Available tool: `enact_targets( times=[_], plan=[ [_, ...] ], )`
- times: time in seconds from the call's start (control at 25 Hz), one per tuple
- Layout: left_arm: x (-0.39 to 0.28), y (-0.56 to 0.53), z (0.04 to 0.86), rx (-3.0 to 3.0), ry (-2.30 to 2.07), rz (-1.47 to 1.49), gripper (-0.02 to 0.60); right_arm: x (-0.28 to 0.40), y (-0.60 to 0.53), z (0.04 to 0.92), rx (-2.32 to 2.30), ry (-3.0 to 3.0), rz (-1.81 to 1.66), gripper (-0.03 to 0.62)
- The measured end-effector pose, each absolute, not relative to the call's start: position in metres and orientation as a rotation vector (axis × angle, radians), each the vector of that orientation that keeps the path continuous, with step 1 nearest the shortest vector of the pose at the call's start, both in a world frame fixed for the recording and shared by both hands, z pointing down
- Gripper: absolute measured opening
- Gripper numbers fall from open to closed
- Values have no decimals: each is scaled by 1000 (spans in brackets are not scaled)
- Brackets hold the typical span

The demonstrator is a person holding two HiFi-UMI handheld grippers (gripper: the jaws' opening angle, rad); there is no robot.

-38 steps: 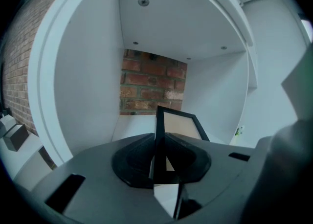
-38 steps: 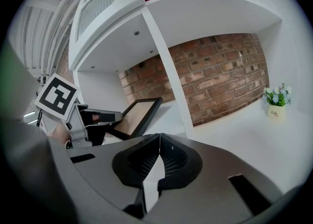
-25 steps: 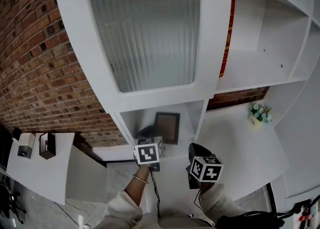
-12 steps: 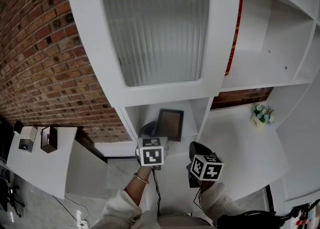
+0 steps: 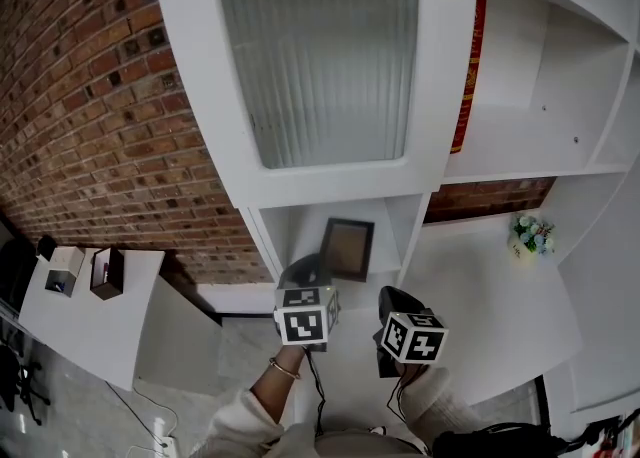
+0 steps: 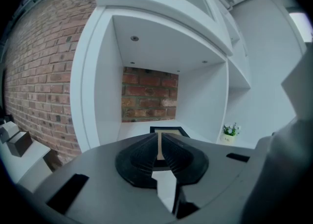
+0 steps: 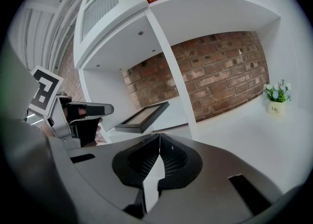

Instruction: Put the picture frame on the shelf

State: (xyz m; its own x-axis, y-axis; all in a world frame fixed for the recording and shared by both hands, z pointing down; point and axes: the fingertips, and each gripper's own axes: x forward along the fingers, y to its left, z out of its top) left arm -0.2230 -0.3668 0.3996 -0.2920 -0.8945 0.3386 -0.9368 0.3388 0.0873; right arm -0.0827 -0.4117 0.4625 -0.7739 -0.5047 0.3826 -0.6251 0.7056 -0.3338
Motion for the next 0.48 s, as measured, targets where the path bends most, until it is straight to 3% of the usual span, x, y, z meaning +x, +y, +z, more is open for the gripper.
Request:
enact_targets(
  times=[0.48],
  plan=[
    [-190, -327, 417, 1642, -2296, 182, 9, -59, -381, 482, 908, -2652, 680, 25]
  ],
)
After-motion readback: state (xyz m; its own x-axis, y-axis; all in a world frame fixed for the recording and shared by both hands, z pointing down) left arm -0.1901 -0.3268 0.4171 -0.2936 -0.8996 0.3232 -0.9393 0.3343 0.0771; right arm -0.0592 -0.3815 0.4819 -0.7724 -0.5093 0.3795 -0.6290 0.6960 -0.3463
